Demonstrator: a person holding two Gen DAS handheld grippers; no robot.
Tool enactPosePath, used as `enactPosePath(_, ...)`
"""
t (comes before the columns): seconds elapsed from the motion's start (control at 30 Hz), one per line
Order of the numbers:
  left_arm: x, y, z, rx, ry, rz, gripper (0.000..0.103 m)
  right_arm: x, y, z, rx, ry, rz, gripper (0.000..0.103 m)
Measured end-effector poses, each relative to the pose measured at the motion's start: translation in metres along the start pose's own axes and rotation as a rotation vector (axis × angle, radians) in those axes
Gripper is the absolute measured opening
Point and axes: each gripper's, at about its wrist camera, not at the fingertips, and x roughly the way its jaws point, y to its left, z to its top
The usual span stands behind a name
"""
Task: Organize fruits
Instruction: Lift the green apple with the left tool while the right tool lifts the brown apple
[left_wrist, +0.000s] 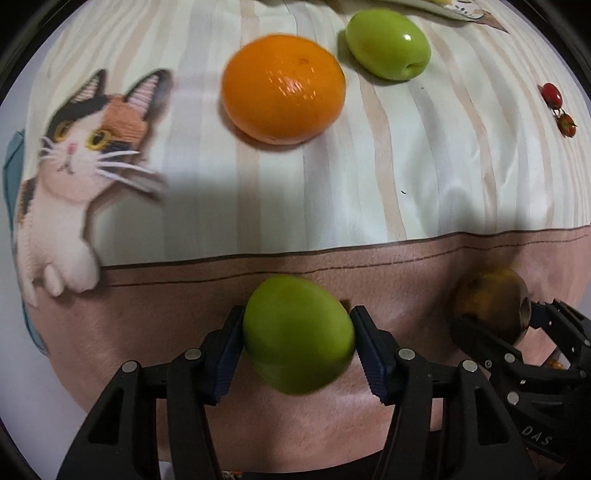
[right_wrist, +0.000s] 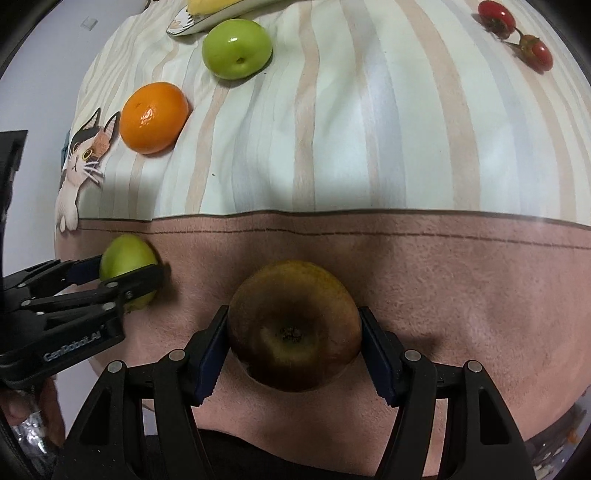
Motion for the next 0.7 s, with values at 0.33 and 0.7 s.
enactPosePath(0.33, 0.003, -0.013, 0.010, 0.005, -0.021, 0.023, 0.055, 0.000, -0.007, 0.011, 0.043, 0.000, -0.003, 0.069)
enactPosePath(0.7, -0.070, -0.030, 0.015, 0.015, -0.099, -0.039, 0.054, -0.025, -0.003, 0.011, 0.015, -0.023, -0.002, 0.068)
